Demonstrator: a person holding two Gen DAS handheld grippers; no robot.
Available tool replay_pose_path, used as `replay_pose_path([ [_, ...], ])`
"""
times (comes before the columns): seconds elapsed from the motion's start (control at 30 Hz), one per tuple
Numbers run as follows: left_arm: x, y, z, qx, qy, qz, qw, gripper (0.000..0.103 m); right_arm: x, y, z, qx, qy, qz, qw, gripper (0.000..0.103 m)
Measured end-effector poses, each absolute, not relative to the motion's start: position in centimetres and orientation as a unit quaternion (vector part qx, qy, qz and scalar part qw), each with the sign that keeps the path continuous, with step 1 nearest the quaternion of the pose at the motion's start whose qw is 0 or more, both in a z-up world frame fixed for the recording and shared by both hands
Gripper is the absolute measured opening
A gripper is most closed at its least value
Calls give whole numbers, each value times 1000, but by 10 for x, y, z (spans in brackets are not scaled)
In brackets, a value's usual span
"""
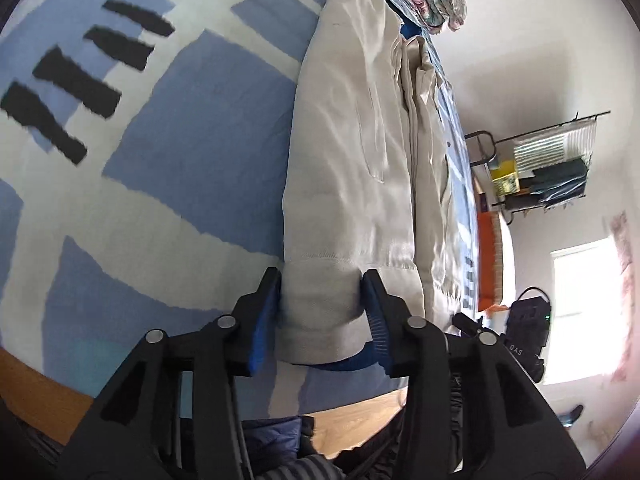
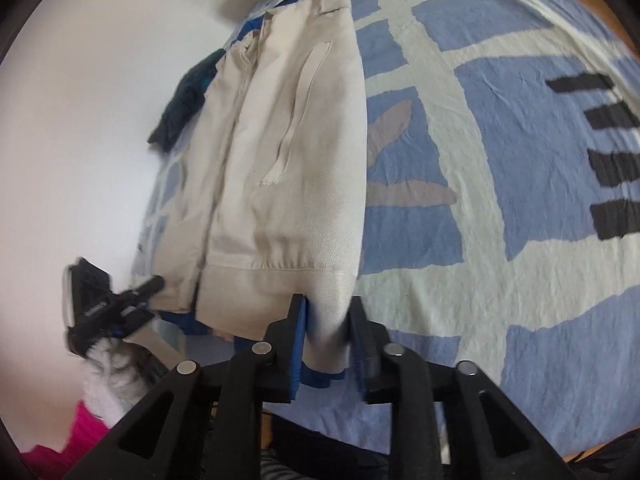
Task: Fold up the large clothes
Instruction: 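Grasp the jacket hem with both grippers, then lift the hem with both grippers and fold it toward the collar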
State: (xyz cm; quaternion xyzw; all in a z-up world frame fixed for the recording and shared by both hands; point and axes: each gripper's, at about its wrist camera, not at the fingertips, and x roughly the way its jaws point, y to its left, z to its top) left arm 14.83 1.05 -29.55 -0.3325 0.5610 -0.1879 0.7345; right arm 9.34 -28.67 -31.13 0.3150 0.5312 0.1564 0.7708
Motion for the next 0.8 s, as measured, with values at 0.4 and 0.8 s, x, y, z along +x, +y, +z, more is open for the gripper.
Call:
replay_pose_path([
  [0.4, 143, 8, -293, -352, 551, -203, 729, 27, 102, -262, -316, 305, 539, 195, 760, 18],
  [0.8, 164, -1, -229, -391, 532, -225, 716, 20, 112, -277, -281, 444, 496, 202, 719, 11],
])
